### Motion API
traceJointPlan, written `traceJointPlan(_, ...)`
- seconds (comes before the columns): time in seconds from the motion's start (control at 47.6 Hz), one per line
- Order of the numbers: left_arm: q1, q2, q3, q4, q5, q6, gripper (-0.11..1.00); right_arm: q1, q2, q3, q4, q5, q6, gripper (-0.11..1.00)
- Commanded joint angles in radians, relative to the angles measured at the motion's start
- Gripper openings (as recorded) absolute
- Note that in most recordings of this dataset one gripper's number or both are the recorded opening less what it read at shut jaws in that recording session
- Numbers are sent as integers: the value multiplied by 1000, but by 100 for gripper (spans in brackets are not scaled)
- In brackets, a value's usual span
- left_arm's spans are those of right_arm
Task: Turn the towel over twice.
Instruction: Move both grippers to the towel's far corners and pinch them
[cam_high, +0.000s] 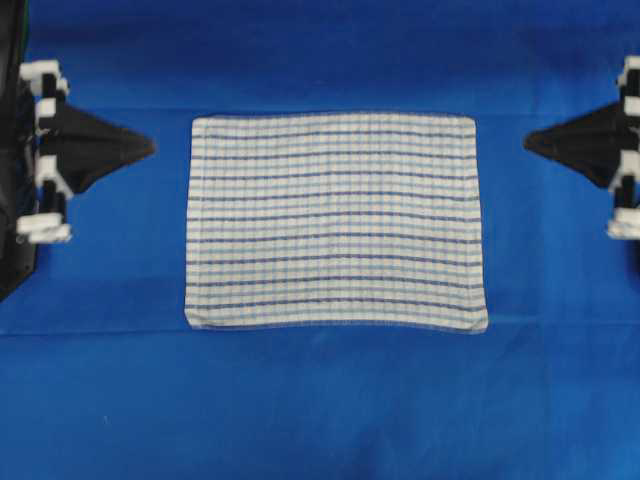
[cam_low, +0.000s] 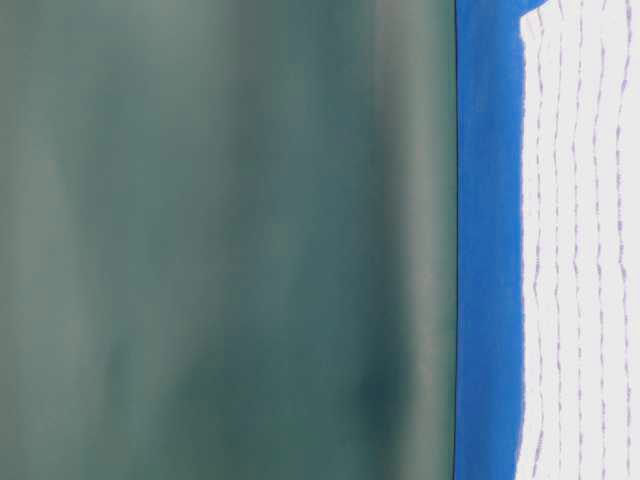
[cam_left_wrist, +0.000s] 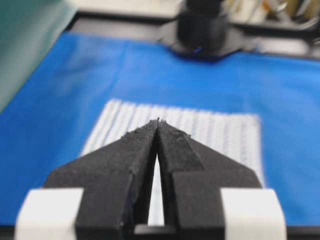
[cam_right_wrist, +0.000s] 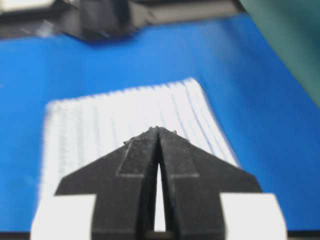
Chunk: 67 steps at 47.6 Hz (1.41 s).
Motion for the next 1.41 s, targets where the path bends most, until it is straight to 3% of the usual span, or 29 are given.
traceJointPlan(0.0,38,43,-6,-2,-8,2,0,-51,41,-25,3,6,11,0)
traceJointPlan(0.147,92,126,0,-2,-34,0,4,-130,117,-21,3,15,29,1)
traceJointPlan(0.231,126,175,9,-3,-61,0,22,-176,187,-23,3,17,31,2)
traceJointPlan(0.399,216,302,35,-5,-133,-3,71,-255,345,-46,2,12,29,49)
traceJointPlan(0.483,247,379,40,-6,-170,-3,88,-287,439,-61,-3,8,28,66)
traceJointPlan(0.63,282,537,26,-6,-238,-3,87,-310,578,-95,-9,3,28,61)
traceJointPlan(0.903,330,796,-15,-11,-350,-3,87,-333,802,-146,-9,-58,28,62)
traceJointPlan(1.217,379,954,-51,-11,-388,-5,85,-351,899,-163,-9,-84,28,61)
traceJointPlan(1.322,379,954,-49,-11,-374,-5,78,-351,899,-166,-9,-84,28,60)
traceJointPlan(1.385,379,954,-49,-12,-356,-3,65,-351,899,-166,-9,-84,23,58)
